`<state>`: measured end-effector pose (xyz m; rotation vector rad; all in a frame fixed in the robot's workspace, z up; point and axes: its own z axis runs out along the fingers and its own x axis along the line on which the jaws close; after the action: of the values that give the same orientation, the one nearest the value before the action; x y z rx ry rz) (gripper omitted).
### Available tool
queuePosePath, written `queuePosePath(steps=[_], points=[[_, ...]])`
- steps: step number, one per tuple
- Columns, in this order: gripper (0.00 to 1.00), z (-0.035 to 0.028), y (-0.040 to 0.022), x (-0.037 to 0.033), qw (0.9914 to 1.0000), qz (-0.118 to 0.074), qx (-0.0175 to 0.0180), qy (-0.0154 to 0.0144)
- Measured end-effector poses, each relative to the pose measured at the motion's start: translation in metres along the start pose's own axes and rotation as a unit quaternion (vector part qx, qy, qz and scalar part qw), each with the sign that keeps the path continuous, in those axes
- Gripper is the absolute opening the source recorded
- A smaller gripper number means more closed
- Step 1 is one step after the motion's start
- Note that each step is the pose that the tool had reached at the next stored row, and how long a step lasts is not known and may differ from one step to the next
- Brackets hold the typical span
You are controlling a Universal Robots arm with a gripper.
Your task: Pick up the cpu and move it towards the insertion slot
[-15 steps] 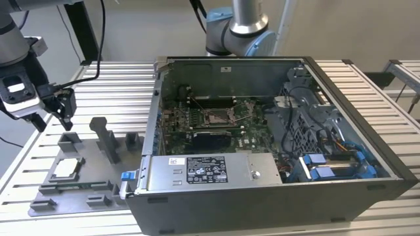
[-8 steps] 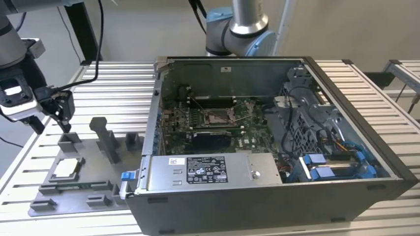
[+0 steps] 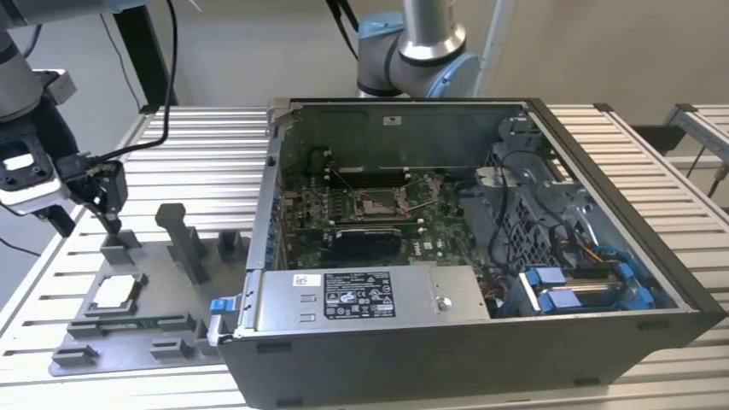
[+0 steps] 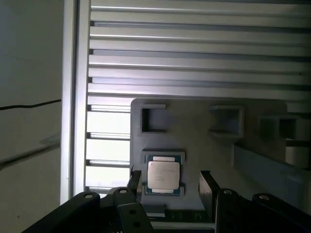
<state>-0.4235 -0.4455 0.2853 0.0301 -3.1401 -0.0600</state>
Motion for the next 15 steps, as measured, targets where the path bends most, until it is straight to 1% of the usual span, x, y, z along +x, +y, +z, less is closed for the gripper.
queuePosePath(steps=[3, 9, 11, 15], points=[[0.0, 0.0006, -0.0031, 0.0003, 1.0, 0.0, 0.0, 0.0], [0.0, 0.0042, -0.0129, 0.0005, 1.0, 0.0, 0.0, 0.0002], [0.0, 0.0063, -0.0149, 0.0004, 1.0, 0.0, 0.0, 0.0002], [0.0, 0.0103, -0.0168, -0.0005, 1.0, 0.0, 0.0, 0.0003]])
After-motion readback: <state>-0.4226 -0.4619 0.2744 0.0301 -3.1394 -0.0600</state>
